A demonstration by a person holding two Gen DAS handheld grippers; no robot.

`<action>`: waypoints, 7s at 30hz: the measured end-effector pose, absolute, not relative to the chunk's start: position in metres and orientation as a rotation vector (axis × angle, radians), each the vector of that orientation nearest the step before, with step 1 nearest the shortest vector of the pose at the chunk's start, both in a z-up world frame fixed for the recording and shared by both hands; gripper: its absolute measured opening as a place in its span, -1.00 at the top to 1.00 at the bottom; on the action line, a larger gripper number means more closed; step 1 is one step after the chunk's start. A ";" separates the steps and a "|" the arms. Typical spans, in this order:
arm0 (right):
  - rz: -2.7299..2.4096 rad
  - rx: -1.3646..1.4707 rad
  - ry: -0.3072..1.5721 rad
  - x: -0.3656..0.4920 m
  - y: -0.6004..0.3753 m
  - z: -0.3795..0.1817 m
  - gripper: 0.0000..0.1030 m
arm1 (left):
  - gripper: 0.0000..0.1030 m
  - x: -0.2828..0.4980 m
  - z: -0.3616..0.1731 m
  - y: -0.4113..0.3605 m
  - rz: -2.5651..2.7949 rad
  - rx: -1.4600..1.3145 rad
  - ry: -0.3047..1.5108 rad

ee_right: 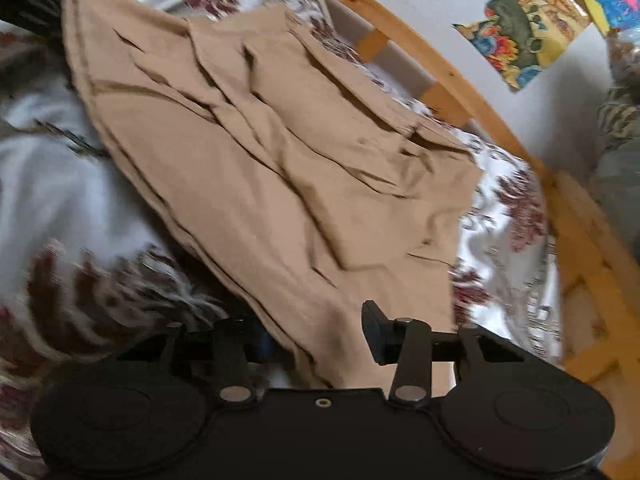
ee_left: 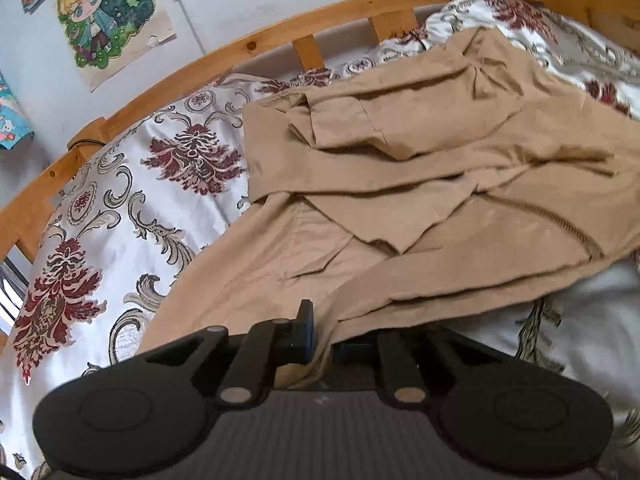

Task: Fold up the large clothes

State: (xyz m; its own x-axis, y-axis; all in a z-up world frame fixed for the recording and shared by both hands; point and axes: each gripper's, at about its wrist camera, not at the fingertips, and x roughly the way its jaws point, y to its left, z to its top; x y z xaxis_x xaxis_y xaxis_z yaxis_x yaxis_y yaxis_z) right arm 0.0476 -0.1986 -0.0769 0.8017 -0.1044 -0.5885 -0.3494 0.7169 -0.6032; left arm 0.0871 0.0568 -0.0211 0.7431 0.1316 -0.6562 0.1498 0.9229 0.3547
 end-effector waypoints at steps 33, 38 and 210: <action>0.119 -0.691 0.475 0.036 -0.216 -0.038 0.90 | 0.92 0.059 -0.011 0.094 0.001 0.467 0.655; 0.156 -0.770 0.465 0.018 -0.224 -0.015 0.92 | 0.93 0.043 0.021 0.103 -0.069 0.455 0.608; -0.308 0.061 0.437 0.132 -0.292 -0.059 -0.98 | -0.99 0.108 -0.017 0.119 0.130 -0.109 0.630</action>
State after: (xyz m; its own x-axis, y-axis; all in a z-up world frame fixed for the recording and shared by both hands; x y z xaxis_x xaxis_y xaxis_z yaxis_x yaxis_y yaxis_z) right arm 0.1325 -0.2924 -0.0589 0.8605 -0.2808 -0.4250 0.3066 0.9518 -0.0079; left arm 0.1081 0.1188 -0.0169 0.8003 0.0882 -0.5930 -0.1543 0.9861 -0.0615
